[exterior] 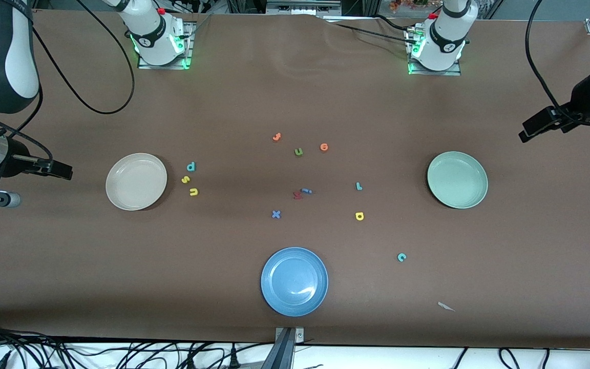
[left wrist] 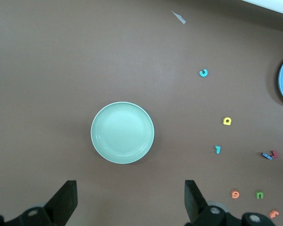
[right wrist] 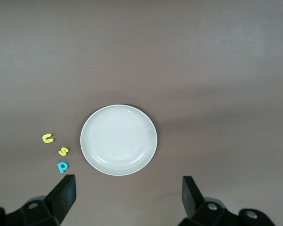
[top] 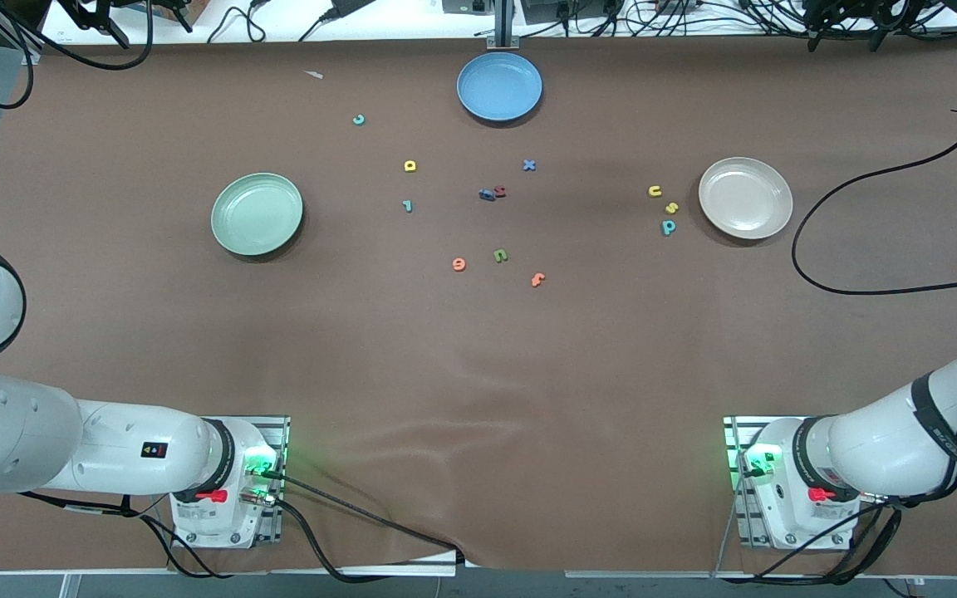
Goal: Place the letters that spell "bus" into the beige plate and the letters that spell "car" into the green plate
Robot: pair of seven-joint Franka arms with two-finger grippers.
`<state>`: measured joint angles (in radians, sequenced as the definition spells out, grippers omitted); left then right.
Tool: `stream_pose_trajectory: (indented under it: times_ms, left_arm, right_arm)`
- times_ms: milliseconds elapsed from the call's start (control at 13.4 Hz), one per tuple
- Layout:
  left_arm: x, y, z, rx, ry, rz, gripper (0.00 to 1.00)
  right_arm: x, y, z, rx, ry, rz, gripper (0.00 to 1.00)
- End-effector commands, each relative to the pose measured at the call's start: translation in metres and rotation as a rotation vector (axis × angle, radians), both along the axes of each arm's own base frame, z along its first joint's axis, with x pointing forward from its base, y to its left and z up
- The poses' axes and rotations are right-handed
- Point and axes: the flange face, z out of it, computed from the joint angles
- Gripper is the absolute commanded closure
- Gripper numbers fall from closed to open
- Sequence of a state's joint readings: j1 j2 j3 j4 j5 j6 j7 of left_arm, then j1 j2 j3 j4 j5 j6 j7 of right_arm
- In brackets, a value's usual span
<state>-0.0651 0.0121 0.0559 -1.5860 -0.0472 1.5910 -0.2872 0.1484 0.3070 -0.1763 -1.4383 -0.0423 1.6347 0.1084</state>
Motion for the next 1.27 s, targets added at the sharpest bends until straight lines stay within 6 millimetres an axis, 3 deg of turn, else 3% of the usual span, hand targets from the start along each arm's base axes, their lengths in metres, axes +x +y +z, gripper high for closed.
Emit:
stream_pose_trajectory:
  times_ms: [0, 373, 597, 896, 1195]
  left_arm:
    - [0.0, -0.005, 0.003, -0.017, 0.011, -0.012, 0.0]
    - [0.0, -0.009, 0.002, 0.023, 0.015, -0.035, 0.0]
    - [-0.001, -0.008, 0.003, 0.041, 0.01, -0.179, 0.0]
    - [-0.001, -0.016, 0.003, 0.065, 0.01, -0.214, 0.0]
    - [-0.002, -0.01, 0.002, 0.052, 0.024, -0.2, 0.0]
  right_arm:
    - [-0.001, 0.001, 0.004, -0.012, -0.005, -0.003, 0.01]
    - [-0.001, 0.002, 0.004, -0.012, -0.007, -0.001, 0.01]
    - [-0.001, 0.001, 0.003, -0.012, -0.004, -0.003, 0.01]
    - [-0.001, 0.002, 0.003, -0.011, -0.005, -0.001, 0.01]
    - [-0.001, 0.002, 0.002, -0.011, -0.004, -0.001, 0.01]
